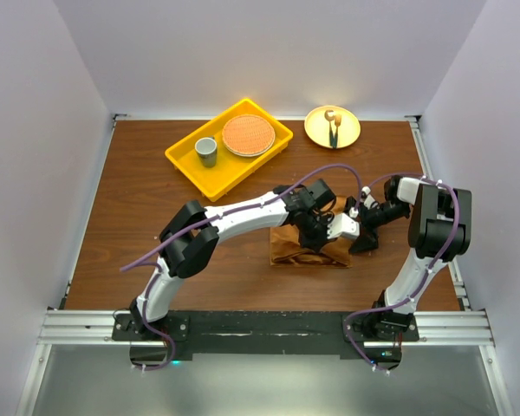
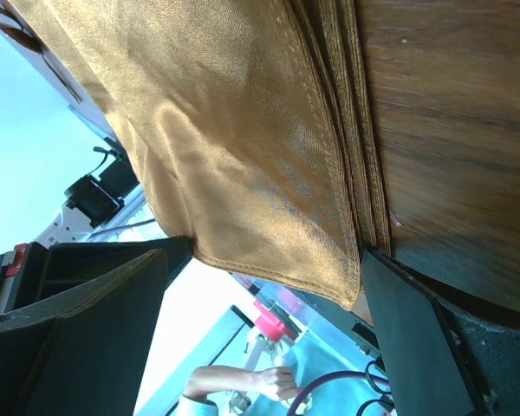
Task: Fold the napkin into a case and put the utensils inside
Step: Smooth out the square-folded napkin at the center of the board.
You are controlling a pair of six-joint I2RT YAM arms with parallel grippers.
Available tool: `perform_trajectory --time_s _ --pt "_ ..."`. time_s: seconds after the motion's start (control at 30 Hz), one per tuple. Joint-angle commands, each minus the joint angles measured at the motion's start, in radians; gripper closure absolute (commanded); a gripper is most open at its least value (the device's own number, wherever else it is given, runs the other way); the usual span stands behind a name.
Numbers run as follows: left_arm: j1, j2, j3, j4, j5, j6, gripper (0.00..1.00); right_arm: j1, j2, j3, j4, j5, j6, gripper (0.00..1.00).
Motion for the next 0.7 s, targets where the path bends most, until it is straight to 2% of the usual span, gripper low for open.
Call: perform_trajectory --time_s 0.0,0.37,0.67 --pt "-0.013 -0.014 0.027 0.011 0.033 -0.016 1.0 0.002 0.005 -0.01 0.022 0.039 0.001 0.02" --pt "-0.013 -0.002 -0.131 0.074 -0.013 0.022 1.0 0.002 -0.009 -0.008 0.019 0.051 -0.002 0.02" --pt "-0.013 -0.016 -0.152 0.146 -0.016 -0.026 1.0 0.002 -0.02 -0.008 0.015 0.048 -0.005 0.02"
